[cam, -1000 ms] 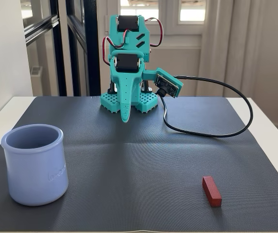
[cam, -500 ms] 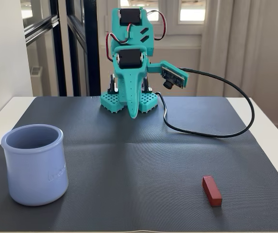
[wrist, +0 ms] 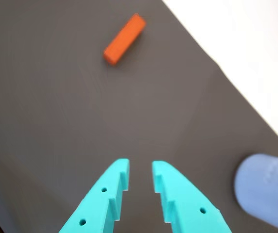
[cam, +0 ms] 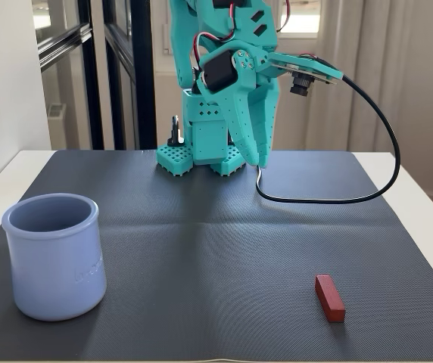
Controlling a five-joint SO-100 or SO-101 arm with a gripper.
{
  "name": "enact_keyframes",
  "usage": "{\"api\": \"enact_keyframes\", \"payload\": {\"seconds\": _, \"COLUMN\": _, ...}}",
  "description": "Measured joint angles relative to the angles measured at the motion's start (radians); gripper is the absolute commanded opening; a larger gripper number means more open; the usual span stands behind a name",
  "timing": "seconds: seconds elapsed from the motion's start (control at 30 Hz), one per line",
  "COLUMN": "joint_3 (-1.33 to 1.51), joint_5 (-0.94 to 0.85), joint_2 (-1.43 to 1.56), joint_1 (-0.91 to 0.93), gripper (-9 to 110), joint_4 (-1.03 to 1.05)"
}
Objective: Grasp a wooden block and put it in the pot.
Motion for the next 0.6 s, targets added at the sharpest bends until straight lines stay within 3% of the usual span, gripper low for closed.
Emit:
{"api": "enact_keyframes", "payload": {"seconds": 0.27, "joint_3": -0.259, "joint_5": 0.362, "joint_2": -0.410, "joint_1": -0.072, "gripper": 8, "joint_4": -0.029}}
{"api": "enact_keyframes", "payload": {"seconds": 0.6, "joint_3": -0.566, "joint_5": 0.630, "joint_2": -0.758, "joint_1": -0.074, "gripper": 12, "joint_4": -0.029}}
